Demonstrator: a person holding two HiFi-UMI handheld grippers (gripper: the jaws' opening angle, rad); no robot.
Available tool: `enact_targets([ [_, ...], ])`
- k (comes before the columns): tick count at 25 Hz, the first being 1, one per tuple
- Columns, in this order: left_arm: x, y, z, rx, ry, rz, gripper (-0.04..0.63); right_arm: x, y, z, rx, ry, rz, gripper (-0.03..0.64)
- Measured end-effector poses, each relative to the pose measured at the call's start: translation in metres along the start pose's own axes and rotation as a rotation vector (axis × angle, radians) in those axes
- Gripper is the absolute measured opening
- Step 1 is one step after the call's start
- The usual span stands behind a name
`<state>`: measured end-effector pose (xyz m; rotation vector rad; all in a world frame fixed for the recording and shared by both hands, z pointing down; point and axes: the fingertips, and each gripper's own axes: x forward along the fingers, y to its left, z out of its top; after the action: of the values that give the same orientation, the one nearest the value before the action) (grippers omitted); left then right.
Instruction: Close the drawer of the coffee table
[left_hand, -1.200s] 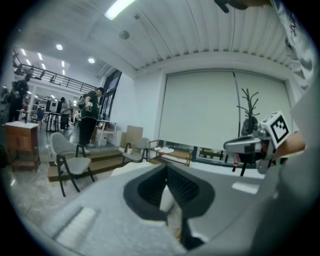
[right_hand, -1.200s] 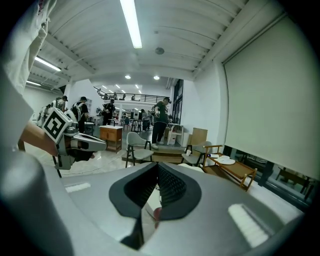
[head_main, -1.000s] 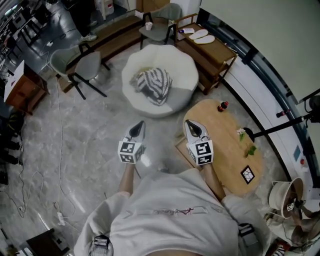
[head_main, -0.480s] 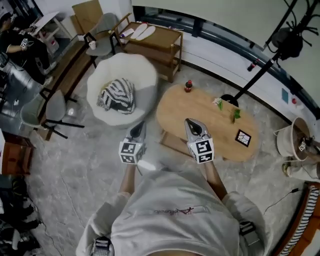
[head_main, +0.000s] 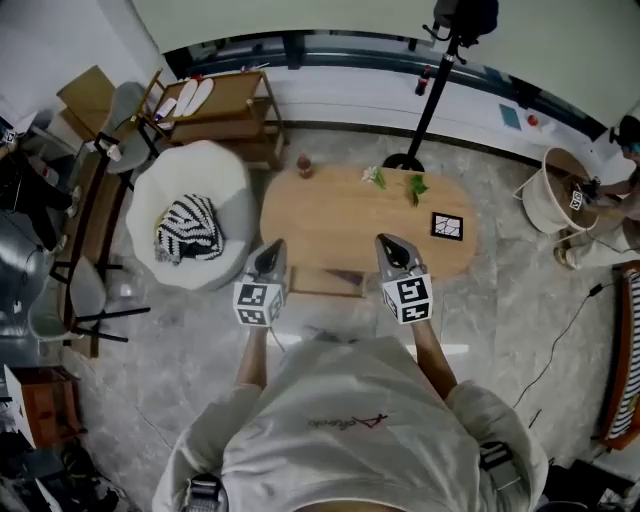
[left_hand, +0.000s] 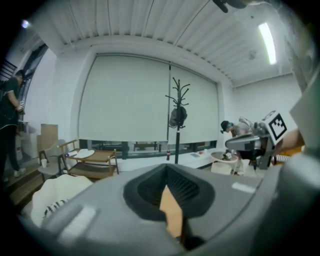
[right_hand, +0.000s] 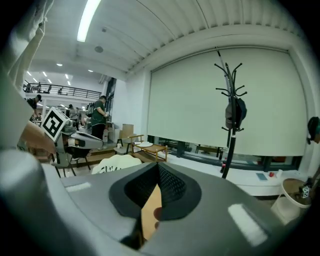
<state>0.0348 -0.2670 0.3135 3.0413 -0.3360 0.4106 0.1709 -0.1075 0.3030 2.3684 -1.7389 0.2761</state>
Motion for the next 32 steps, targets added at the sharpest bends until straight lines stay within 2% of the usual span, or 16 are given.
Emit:
enact_targets([
  [5, 0.024, -0.062, 0.009, 0.037, -0.006, -0.089, -0.002, -0.057, -0.038, -0.017, 0.029, 0.002, -0.086, 0.003],
  [8, 0.031, -0.097, 0.006, 0.095, 0.018, -0.132, -0.002, -0.092, -0.053, -0.032, 0.063, 0.004, -0.118, 0.003],
  [11, 0.034, -0.117, 0.006, 0.116, 0.018, -0.148, -0.002, -0.117, -0.064, -0.049, 0.093, 0.012, -0.138, 0.003],
  [14, 0.034, -0.128, 0.0, 0.105, 0.024, -0.146, -0.002, -0.133, -0.067, -0.062, 0.107, 0.031, -0.143, 0.003],
  [22, 0.021, -0.136, -0.024, 0.109, 0.072, -0.136, -0.002, -0.148, -0.065, -0.08, 0.117, 0.057, -0.127, 0.003],
  [32, -0.006, -0.074, -0.062, 0.065, 0.141, -0.118, -0.002, -0.107, -0.021, -0.099, 0.148, 0.111, -0.112, 0.003],
])
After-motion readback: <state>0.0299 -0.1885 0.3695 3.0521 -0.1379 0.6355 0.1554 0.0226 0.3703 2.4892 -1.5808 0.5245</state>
